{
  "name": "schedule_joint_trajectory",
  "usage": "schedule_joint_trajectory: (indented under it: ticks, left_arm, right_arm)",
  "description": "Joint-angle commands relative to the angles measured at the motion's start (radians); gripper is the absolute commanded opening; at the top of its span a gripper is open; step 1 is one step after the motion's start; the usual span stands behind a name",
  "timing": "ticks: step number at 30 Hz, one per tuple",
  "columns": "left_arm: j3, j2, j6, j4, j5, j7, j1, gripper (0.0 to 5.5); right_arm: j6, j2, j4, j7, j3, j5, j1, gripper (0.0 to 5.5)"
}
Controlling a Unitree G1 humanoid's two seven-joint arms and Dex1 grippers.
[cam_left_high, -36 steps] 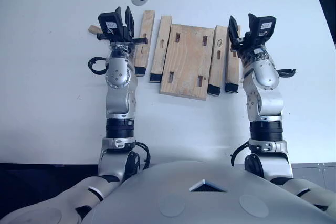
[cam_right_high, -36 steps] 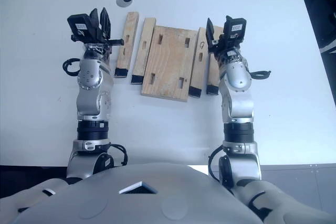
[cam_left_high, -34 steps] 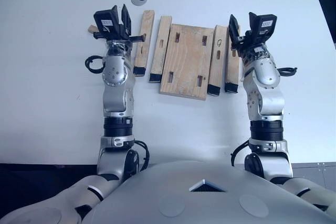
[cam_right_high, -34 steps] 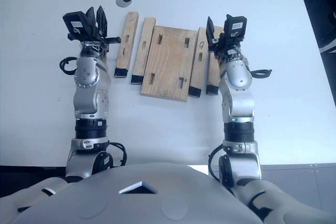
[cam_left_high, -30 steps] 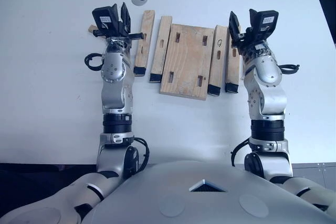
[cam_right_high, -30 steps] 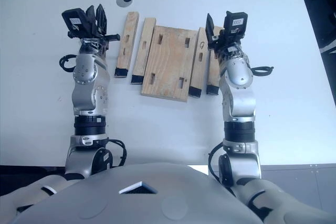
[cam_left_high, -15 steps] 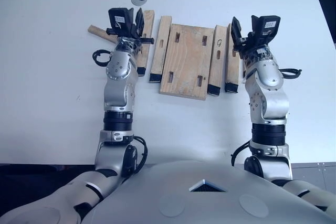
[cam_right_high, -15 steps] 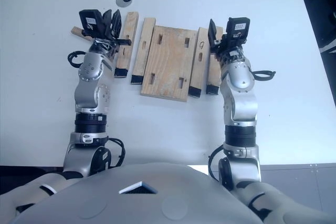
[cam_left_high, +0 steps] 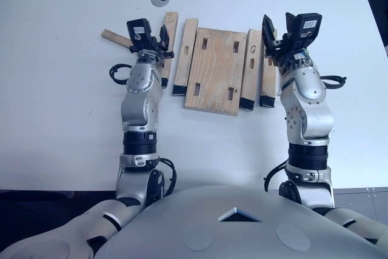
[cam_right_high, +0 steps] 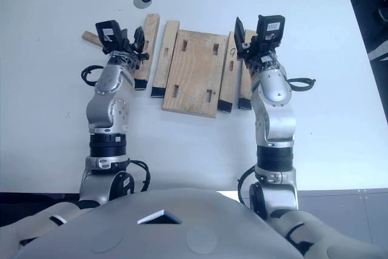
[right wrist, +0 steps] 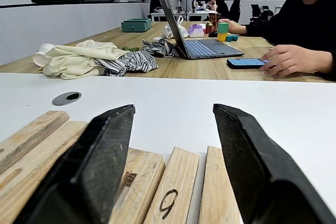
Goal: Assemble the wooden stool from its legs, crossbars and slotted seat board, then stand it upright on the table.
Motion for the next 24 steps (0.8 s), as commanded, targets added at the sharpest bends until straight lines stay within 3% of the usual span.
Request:
schedule_joint_trajectory:
  ticks: [1,9,18,24]
  left_arm:
    - [0.08,-0.059,0.084,-0.033,-0.024,0.135,-0.02,2.7]
    - [0.183,-0.071,-0.07,0.334,-0.083,0.204,-0.244,3.85]
    - [0.219,-0.092,-0.218,0.468,0.003,0.48,-0.312,3.85]
    - [0.325,-0.052,-0.225,0.703,-0.1,0.522,-0.41,3.85]
  right_arm:
    - [0.028,-0.014,-0.006,0.013,0.0,0.001,-0.005,2.74]
    - [0.022,-0.012,0.043,0.042,0.012,-0.009,-0.038,2.74]
    - [0.01,-0.015,0.074,0.053,0.008,-0.012,-0.044,2.74]
    - [-0.004,-0.021,0.092,0.056,0.013,-0.027,-0.053,2.74]
